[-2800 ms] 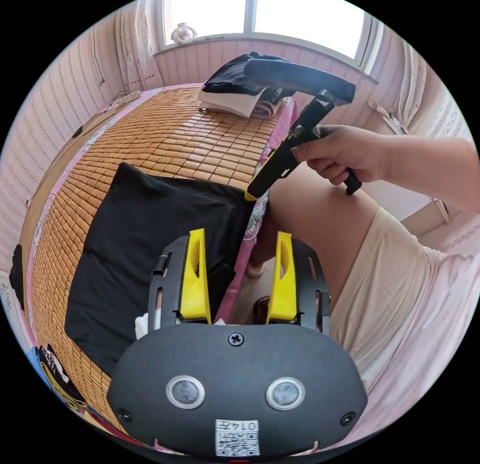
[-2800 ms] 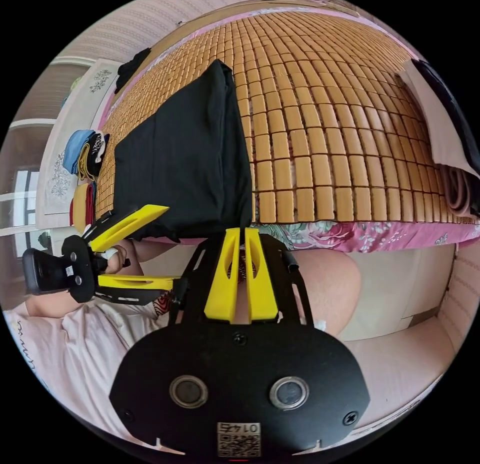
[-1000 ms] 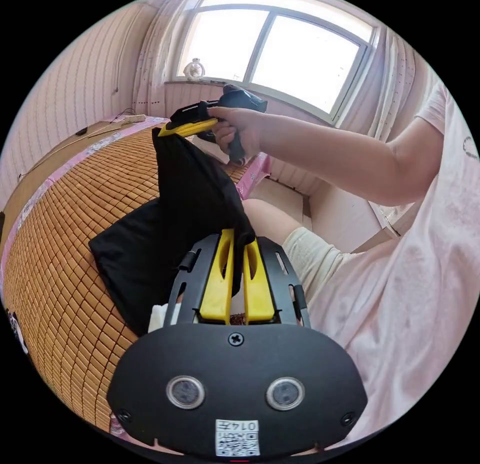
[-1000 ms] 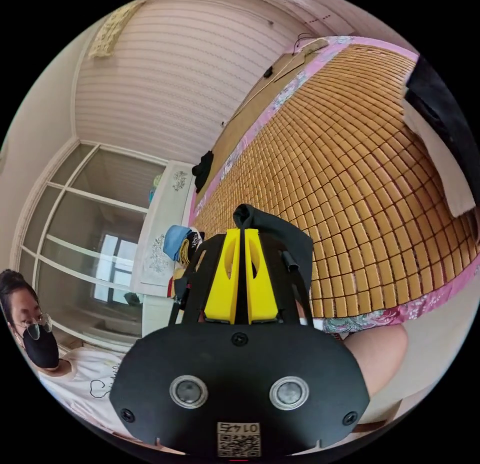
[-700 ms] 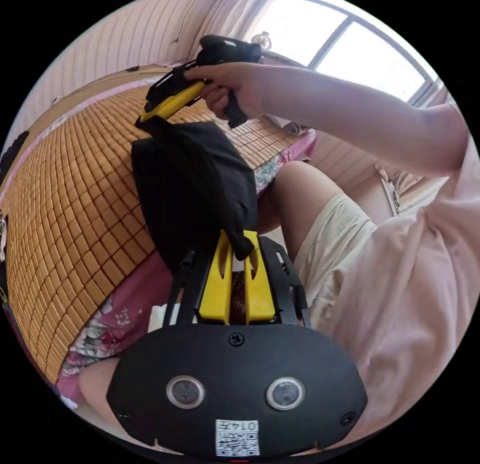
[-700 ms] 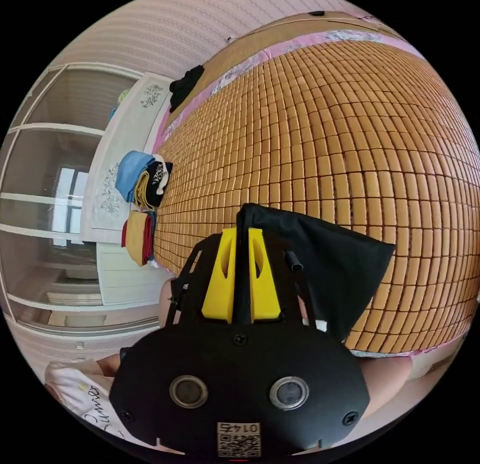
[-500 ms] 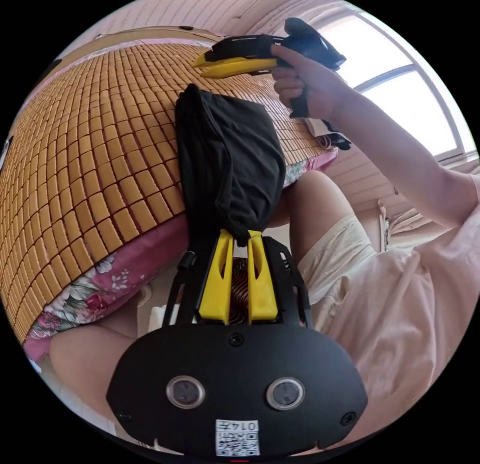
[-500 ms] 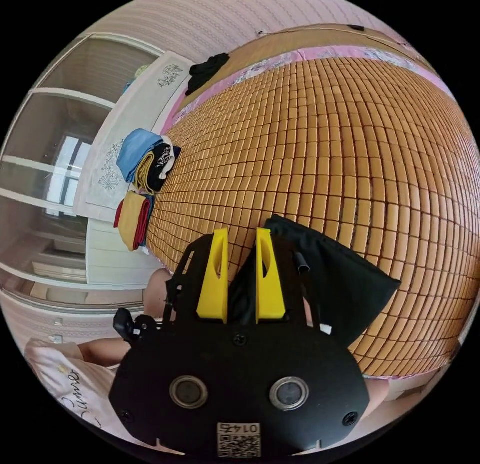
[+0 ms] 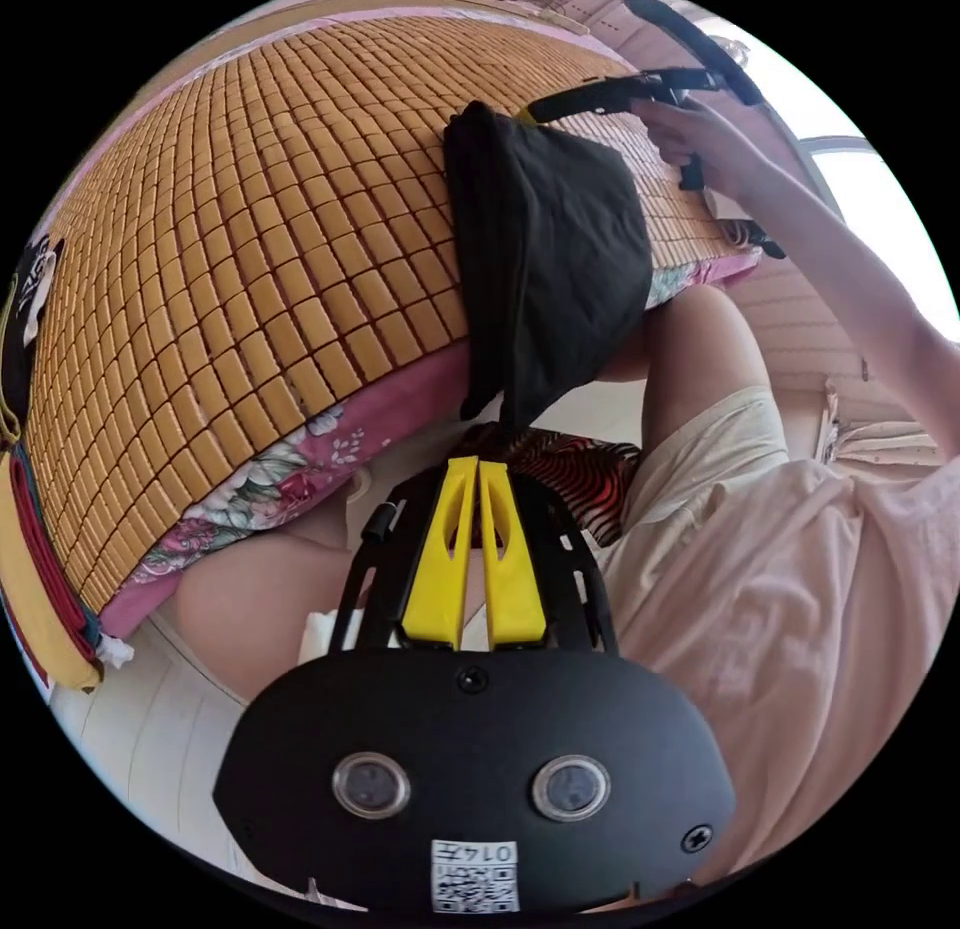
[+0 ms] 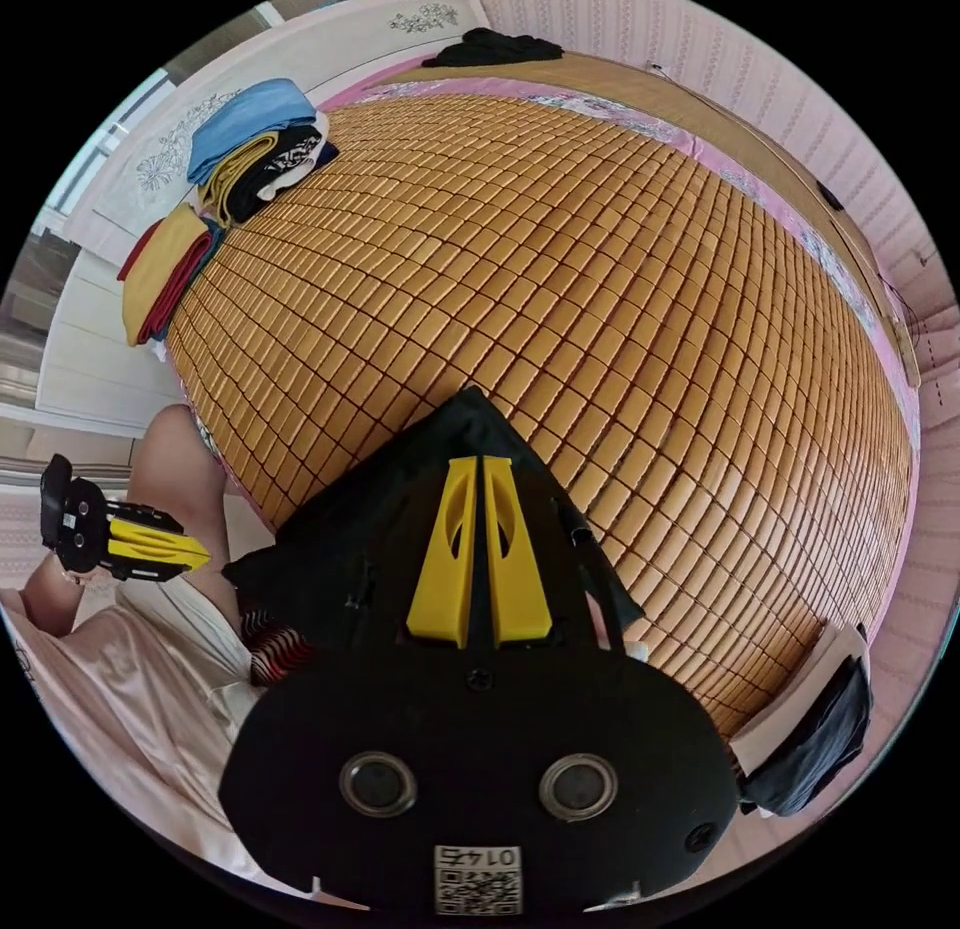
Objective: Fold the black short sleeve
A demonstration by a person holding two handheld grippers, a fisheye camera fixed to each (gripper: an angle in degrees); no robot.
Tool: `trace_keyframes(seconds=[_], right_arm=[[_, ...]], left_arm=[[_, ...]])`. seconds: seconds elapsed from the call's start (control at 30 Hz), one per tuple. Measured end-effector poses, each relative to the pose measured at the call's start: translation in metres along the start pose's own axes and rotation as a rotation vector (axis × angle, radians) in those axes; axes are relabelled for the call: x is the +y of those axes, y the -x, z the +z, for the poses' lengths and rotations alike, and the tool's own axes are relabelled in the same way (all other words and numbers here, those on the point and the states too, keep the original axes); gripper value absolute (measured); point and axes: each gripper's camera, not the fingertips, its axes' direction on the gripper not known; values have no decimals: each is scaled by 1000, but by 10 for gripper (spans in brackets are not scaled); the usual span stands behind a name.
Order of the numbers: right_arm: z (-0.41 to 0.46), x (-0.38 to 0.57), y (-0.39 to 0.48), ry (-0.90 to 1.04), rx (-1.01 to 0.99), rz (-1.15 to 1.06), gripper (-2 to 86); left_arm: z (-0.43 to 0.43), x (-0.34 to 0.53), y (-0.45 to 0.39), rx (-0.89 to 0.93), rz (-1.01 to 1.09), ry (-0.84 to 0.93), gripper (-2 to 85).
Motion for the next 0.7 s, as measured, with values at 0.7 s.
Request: trace_keyframes(seconds=[0.7], right_arm=[[-6,-44,24,102,-8,17,141]], left_arm=[[57,-86,-13,66,-75,-152,96]])
